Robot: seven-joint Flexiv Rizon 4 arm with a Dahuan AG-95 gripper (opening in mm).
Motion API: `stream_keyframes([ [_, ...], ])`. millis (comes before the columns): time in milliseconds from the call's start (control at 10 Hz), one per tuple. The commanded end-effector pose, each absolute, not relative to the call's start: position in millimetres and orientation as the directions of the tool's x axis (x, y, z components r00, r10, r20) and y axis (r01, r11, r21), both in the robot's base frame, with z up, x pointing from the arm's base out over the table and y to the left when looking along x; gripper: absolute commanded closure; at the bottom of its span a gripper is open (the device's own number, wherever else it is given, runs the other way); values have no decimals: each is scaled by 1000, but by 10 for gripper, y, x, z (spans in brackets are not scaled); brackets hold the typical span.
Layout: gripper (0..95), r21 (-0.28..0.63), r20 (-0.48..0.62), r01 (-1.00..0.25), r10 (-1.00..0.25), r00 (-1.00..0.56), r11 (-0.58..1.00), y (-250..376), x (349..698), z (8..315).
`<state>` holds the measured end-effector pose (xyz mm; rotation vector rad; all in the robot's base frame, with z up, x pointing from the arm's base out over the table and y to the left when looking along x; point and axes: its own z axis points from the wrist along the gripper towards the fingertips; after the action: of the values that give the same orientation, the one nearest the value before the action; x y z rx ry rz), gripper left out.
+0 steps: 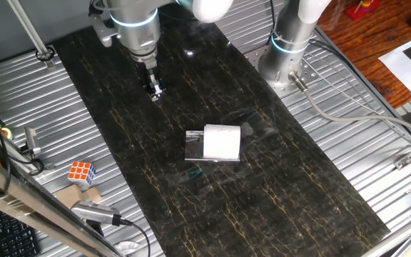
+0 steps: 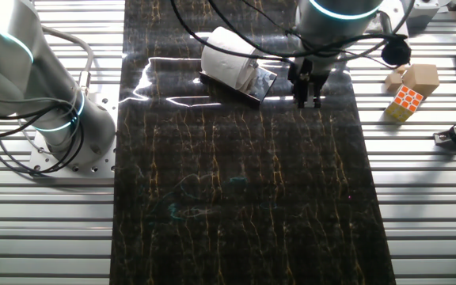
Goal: Take the roll of paper down from the shelf
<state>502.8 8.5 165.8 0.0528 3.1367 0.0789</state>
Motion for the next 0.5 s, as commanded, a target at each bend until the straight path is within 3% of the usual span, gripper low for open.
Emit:
stream_keyframes([
  [100, 950, 55, 22, 81, 80, -997, 995, 86, 5034, 1658],
  [500, 950, 66, 52, 133, 130, -990, 989, 86, 5034, 1658],
])
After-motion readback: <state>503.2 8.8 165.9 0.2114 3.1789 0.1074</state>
